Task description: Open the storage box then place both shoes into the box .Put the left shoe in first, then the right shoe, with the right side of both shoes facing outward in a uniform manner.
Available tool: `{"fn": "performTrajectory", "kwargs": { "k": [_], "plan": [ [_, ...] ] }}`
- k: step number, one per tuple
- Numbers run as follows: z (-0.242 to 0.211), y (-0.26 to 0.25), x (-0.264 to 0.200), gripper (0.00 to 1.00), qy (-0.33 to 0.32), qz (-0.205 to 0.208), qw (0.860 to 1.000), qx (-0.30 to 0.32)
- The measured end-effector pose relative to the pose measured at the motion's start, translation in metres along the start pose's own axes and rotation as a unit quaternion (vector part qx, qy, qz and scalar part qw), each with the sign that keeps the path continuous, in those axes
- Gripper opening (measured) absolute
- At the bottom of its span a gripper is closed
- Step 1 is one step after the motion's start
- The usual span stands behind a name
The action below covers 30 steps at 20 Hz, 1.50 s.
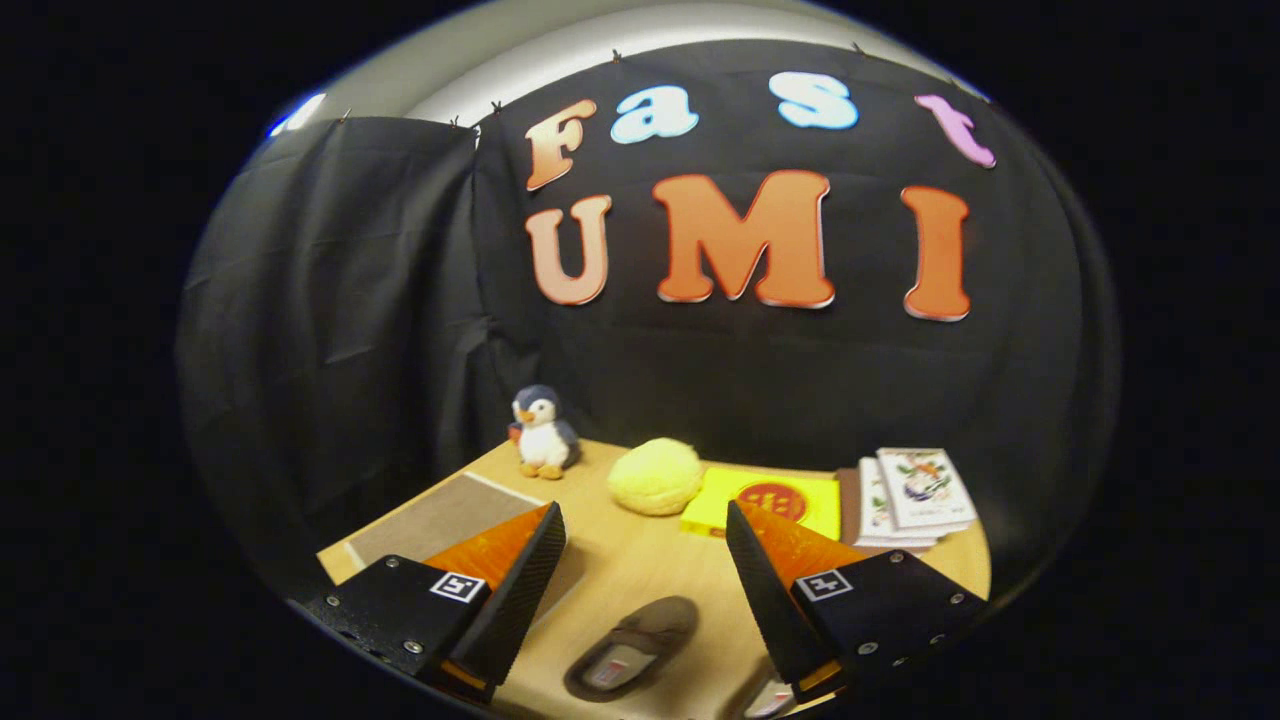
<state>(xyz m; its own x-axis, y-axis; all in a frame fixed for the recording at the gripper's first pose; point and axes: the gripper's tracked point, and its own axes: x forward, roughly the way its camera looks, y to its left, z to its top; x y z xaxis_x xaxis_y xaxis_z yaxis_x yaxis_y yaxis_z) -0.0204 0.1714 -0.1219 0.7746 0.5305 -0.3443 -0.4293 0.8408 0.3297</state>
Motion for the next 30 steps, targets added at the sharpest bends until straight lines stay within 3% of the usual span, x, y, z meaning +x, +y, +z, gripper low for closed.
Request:
{"fn": "performTrajectory", "kwargs": {
  "k": [4, 9, 13, 17, 20, 27, 30],
  "plan": [
    [-0.055, 0.016, 0.026, 0.97, 0.084, 0.031, 0.992, 0.089],
    [-0.108, 0.056, 0.046, 0.96, 0.165, 0.102, 0.957, 0.213],
    [-0.136, 0.08, 0.057, 0.96, 0.201, 0.148, 0.941, 0.227],
    [-0.141, 0.118, 0.051, 0.96, 0.221, 0.244, 0.901, 0.282],
    [-0.156, 0.123, 0.062, 0.95, 0.235, 0.259, 0.893, 0.283],
    [-0.168, 0.153, 0.06, 0.95, 0.258, 0.334, 0.83, 0.365],
    [-0.169, 0.156, 0.054, 0.95, 0.263, 0.348, 0.819, 0.373]
  ]
}}
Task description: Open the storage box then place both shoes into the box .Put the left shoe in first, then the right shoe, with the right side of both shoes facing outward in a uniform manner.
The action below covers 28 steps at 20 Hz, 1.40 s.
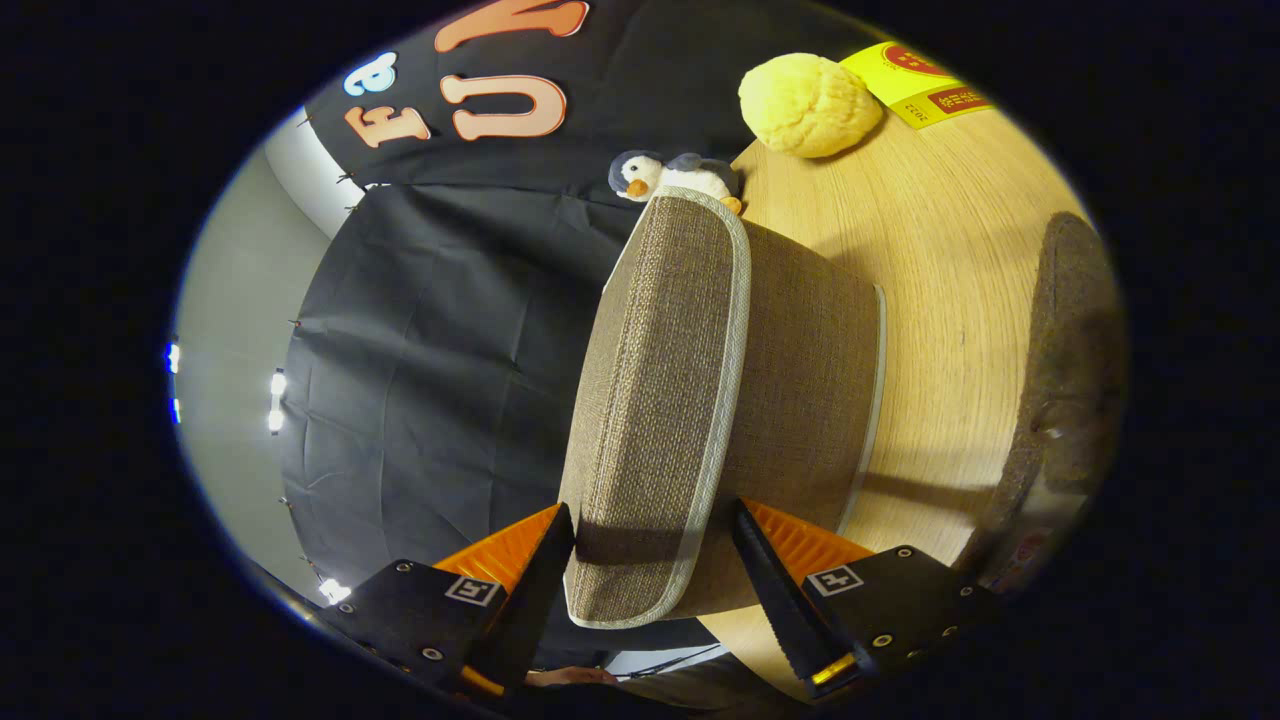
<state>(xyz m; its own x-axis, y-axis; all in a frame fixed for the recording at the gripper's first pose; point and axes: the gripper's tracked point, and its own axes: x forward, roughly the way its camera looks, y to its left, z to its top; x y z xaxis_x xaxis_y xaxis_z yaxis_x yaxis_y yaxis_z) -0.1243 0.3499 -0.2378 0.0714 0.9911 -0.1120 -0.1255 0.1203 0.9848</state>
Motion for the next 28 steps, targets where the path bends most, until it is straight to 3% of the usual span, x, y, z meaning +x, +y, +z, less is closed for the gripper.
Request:
{"fn": "performTrajectory", "kwargs": {
  "k": [4, 10, 12, 13, 17, 23, 26, 27, 28],
  "plan": [
    [0.012, 0.019, -0.008, 0.86, -0.019, 0.022, 1.0, 0.013],
    [0.022, 0.025, -0.024, 0.68, -0.04, 0.017, 0.999, 0.022],
    [0.033, 0.044, -0.029, 0.62, -0.063, 0.045, 0.996, 0.032],
    [0.037, 0.049, -0.03, 0.51, -0.073, 0.052, 0.995, 0.035],
    [0.051, 0.081, -0.022, 0.41, -0.093, 0.091, 0.99, 0.056],
    [0.064, 0.129, -0.009, 0.2, -0.114, 0.103, 0.988, 0.025],
    [0.067, 0.146, 0.006, 0.19, -0.112, 0.087, 0.99, 0.006],
    [0.068, 0.157, 0.013, 0.09, -0.11, 0.093, 0.99, 0.001],
    [0.068, 0.168, 0.018, 0.08, -0.108, 0.093, 0.99, -0.006]
  ]
}}
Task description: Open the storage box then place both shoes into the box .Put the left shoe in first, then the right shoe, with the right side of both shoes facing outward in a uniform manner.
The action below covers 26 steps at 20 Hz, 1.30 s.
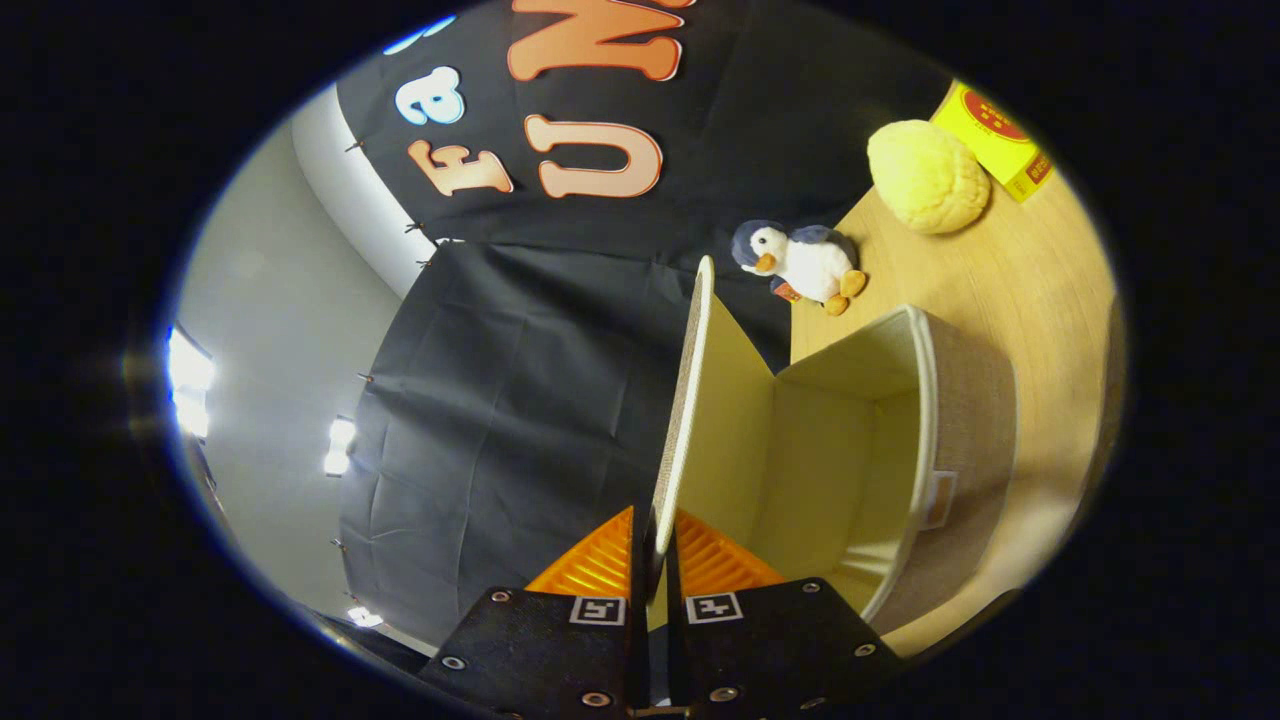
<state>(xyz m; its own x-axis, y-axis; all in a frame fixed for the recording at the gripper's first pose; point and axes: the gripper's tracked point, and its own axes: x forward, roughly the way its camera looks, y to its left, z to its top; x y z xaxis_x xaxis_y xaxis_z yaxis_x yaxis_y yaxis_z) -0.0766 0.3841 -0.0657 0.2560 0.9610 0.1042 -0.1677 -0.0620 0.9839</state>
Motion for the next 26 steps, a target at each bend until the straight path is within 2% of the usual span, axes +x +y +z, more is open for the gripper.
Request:
{"fn": "performTrajectory", "kwargs": {
  "k": [5, 14, 19, 20, 22, 23, 25, 26],
  "plan": [
    [-0.007, 0.031, 0.048, 0.11, 0.005, -0.004, 0.998, -0.068],
    [-0.046, 0.043, 0.148, 0.11, 0.05, -0.022, 0.997, -0.049],
    [-0.056, 0.035, 0.176, 0.13, 0.052, -0.061, 0.996, -0.05],
    [-0.053, 0.024, 0.175, 0.16, 0.049, -0.083, 0.994, -0.059],
    [-0.049, 0.005, 0.169, 0.35, 0.047, -0.123, 0.988, -0.085],
    [-0.044, -0.003, 0.161, 0.51, 0.043, -0.136, 0.985, -0.098],
    [-0.03, -0.016, 0.143, 0.68, 0.026, -0.16, 0.98, -0.119],
    [-0.023, -0.022, 0.129, 0.7, 0.018, -0.17, 0.977, -0.125]
  ]
}}
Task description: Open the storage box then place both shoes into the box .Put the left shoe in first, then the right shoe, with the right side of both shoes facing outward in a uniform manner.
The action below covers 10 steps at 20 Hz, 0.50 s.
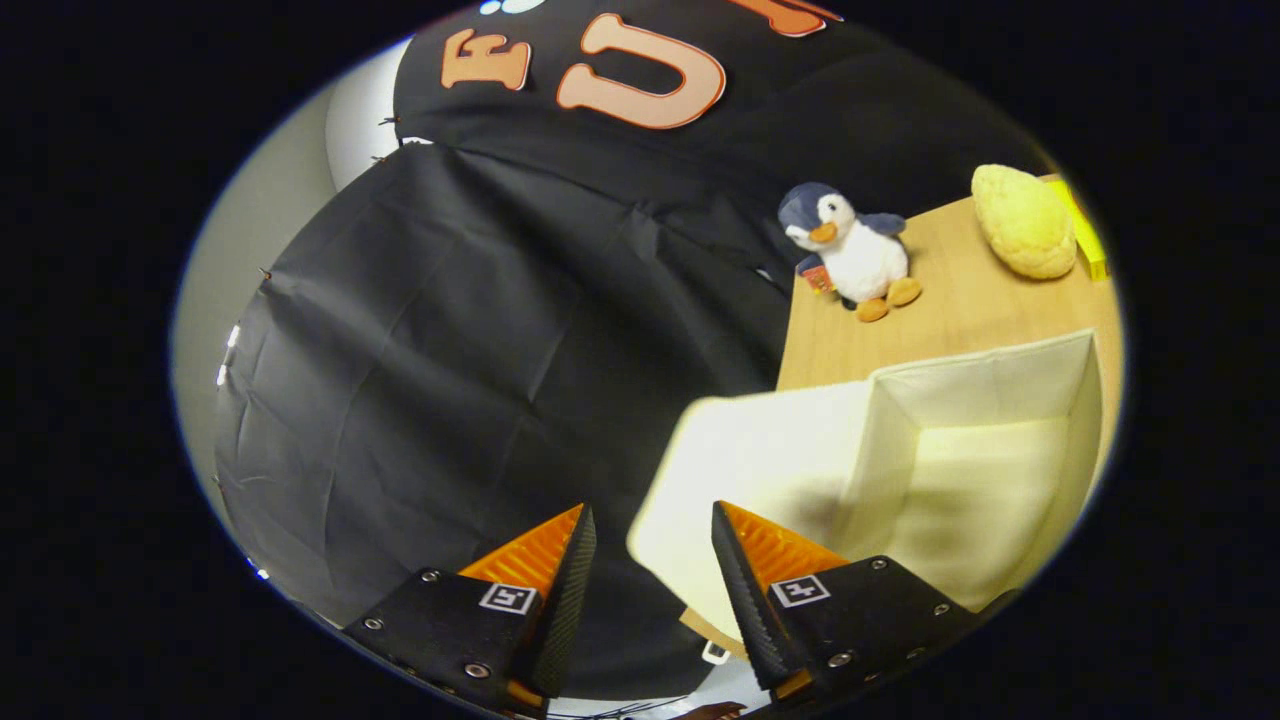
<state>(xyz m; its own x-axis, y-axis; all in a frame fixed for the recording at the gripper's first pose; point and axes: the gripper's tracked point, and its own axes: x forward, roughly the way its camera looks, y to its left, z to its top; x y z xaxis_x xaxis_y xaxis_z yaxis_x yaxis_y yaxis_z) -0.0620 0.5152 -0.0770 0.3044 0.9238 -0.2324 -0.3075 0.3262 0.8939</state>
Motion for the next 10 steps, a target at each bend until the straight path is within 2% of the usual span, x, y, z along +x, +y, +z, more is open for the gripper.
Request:
{"fn": "performTrajectory", "kwargs": {
  "k": [5, 10],
  "plan": [
    [0.006, -0.063, -0.065, 0.76, -0.024, -0.063, 0.997, -0.023],
    [0.01, -0.136, -0.137, 0.85, -0.06, -0.139, 0.988, -0.034]
  ]
}}
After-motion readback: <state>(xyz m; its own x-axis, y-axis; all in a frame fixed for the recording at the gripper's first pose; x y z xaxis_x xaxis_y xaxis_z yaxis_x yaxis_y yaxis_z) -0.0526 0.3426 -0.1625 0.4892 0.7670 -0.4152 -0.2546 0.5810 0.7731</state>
